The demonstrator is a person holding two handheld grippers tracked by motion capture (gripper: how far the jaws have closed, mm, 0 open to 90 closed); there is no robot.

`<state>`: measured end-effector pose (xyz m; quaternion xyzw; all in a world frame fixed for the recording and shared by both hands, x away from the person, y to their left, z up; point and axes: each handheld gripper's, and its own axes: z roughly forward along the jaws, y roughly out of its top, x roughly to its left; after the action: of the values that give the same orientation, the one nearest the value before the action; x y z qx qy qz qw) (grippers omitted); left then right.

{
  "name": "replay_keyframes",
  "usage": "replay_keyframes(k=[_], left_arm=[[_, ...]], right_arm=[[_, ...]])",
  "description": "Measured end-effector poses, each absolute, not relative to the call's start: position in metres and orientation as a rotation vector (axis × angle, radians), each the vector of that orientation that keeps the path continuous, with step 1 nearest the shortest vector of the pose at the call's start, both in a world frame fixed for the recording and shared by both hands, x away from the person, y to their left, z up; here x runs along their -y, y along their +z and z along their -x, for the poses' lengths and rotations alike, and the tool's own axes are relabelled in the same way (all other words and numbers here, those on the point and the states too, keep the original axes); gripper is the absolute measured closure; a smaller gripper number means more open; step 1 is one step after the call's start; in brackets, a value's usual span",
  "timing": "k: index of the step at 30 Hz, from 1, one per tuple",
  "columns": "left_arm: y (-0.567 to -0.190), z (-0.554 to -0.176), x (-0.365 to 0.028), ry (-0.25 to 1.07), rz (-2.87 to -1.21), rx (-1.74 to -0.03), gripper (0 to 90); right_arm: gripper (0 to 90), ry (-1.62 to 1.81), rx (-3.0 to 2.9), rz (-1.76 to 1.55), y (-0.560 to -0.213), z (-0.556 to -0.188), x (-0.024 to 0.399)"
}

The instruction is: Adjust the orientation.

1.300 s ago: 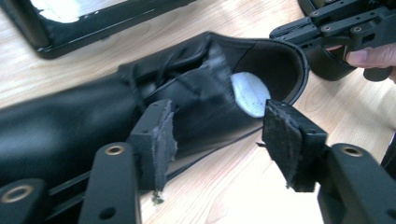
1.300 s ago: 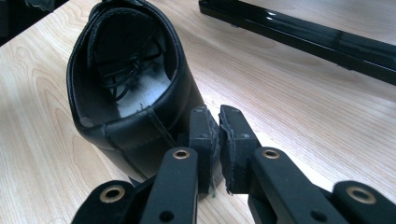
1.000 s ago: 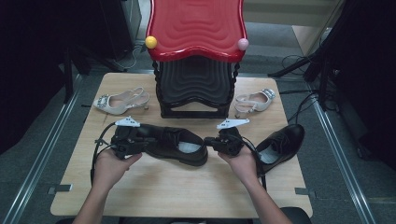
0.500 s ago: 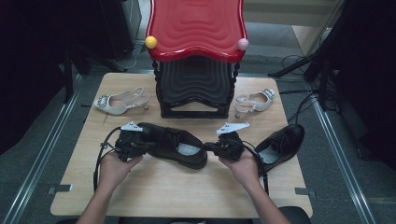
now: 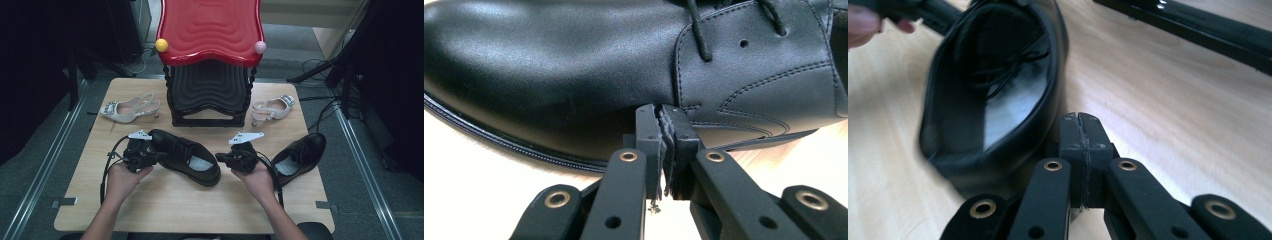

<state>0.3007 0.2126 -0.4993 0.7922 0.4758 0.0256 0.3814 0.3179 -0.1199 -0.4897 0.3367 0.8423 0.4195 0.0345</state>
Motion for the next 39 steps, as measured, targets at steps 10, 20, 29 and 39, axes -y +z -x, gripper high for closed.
replay_keyframes(k=[10, 20, 29, 39], left_arm=[[-0.501, -0.299, -0.211, 0.024, -2.008, -1.219, 89.9], [-0.504, -0.300, -0.201, 0.020, -2.026, -1.209, 90.0], [-0.506, -0.309, -0.192, 0.021, -2.031, -1.184, 89.9], [-0.508, -0.323, -0.185, -0.001, -2.005, -1.174, 89.4]], right_arm=[[90.0, 1.270, -2.643, -0.997, -0.493, -0.314, 0.111], [90.0, 1.253, -2.681, -0.985, -0.491, -0.296, 0.113], [90.0, 1.247, -2.698, -0.984, -0.492, -0.285, 0.110], [90.0, 1.261, -2.703, -0.985, -0.493, -0.274, 0.108]])
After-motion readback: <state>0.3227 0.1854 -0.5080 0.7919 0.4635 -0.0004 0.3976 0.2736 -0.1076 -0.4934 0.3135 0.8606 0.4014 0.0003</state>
